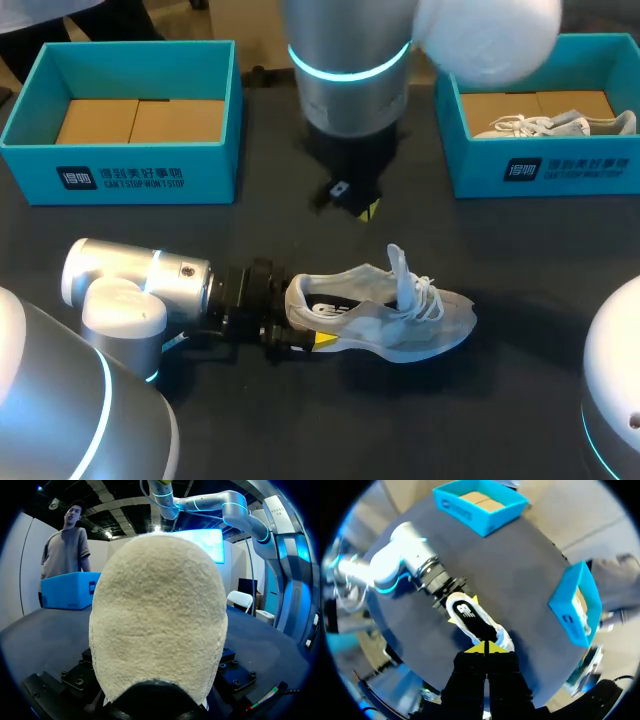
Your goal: Take the shoe out of the shoebox, open the shoe tongue, remove and reinsert the insole, then place the shoe into the shoebox
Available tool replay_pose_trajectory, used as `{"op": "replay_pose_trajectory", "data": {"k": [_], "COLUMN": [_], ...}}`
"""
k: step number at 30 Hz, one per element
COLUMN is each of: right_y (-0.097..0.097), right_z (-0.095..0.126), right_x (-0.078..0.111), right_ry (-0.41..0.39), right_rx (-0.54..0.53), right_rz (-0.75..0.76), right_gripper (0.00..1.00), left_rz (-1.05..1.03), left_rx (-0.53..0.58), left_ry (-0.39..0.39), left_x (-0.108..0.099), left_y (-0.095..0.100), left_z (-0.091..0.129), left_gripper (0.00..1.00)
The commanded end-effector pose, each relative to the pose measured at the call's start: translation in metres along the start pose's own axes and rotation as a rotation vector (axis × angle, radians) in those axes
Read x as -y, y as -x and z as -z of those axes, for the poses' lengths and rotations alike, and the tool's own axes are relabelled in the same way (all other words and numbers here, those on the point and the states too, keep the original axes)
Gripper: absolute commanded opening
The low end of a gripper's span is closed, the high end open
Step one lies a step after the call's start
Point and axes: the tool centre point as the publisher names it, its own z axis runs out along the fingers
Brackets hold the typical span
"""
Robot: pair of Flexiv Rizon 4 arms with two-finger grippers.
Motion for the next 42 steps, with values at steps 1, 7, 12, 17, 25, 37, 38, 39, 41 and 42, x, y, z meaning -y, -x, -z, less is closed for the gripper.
{"op": "replay_pose_trajectory", "data": {"k": [1,7,12,17,25,37,38,39,41,42], "right_y": [-0.005,-0.011,-0.010,-0.010,-0.015,-0.025,-0.025,-0.025,-0.025,-0.028], "right_z": [-0.035,-0.057,-0.060,-0.060,-0.082,-0.096,-0.096,-0.096,-0.096,-0.103], "right_x": [-0.004,0.000,0.001,0.001,-0.008,-0.008,-0.008,-0.008,-0.008,-0.012], "right_ry": [0.012,-0.037,-0.069,-0.069,-0.072,-0.032,-0.032,-0.032,-0.032,-0.044], "right_rx": [-0.043,-0.166,-0.169,-0.169,-0.178,-0.231,-0.231,-0.231,-0.231,-0.221], "right_rz": [0.162,0.340,0.342,0.342,0.382,0.457,0.457,0.457,0.457,0.468], "right_gripper": [0.00,0.00,0.00,0.00,0.00,0.00,0.00,0.00,0.00,0.00], "left_rz": [-0.001,-0.001,-0.001,-0.001,-0.001,-0.001,-0.001,-0.001,-0.001,-0.001], "left_rx": [-0.001,-0.001,-0.001,-0.001,-0.001,-0.001,-0.001,-0.001,-0.001,-0.001], "left_ry": [0.001,0.001,0.001,0.001,0.001,0.001,0.001,0.001,0.001,0.001], "left_x": [-0.001,-0.001,-0.001,-0.001,-0.001,-0.001,-0.001,-0.001,-0.001,-0.001], "left_y": [0.001,0.001,0.001,0.001,0.001,0.001,0.001,0.001,0.001,0.001], "left_z": [0.000,0.000,0.000,0.000,0.000,0.000,0.000,0.000,0.000,0.000], "left_gripper": [0.00,0.00,0.00,0.00,0.00,0.00,0.00,0.00,0.00,0.00]}}
